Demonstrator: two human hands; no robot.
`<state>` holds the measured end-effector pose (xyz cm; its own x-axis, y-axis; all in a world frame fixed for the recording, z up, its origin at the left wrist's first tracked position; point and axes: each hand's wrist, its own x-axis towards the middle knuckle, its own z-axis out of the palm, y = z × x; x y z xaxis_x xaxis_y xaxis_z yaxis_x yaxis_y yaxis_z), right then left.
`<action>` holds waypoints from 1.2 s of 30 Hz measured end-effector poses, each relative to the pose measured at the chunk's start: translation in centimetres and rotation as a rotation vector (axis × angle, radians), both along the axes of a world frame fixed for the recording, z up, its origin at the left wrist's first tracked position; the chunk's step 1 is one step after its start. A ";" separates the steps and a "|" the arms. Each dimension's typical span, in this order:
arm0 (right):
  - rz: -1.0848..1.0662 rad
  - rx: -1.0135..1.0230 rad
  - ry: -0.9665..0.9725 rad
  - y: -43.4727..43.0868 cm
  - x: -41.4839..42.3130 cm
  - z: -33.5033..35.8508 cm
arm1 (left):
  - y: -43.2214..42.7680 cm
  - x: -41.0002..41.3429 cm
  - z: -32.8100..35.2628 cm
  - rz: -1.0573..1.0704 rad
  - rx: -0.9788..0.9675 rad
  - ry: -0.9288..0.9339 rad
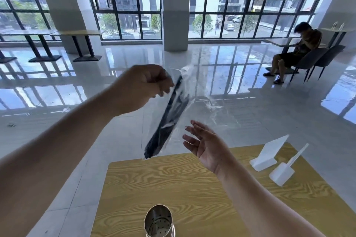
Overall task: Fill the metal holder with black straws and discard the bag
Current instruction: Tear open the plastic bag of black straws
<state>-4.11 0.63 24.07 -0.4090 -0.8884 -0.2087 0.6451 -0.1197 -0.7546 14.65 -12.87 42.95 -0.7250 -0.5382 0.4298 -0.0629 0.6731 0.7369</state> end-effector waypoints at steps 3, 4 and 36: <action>-0.006 0.002 -0.017 0.0 0.0 -0.1 | 0.2 -0.2 0.2 0.020 0.039 0.050; -0.004 -0.003 -0.022 0.0 0.1 -0.1 | 0.2 -0.1 0.4 -0.001 0.056 0.030; -0.149 0.013 -0.038 2.2 -2.8 0.7 | -6.1 3.8 1.5 -0.036 0.373 -0.008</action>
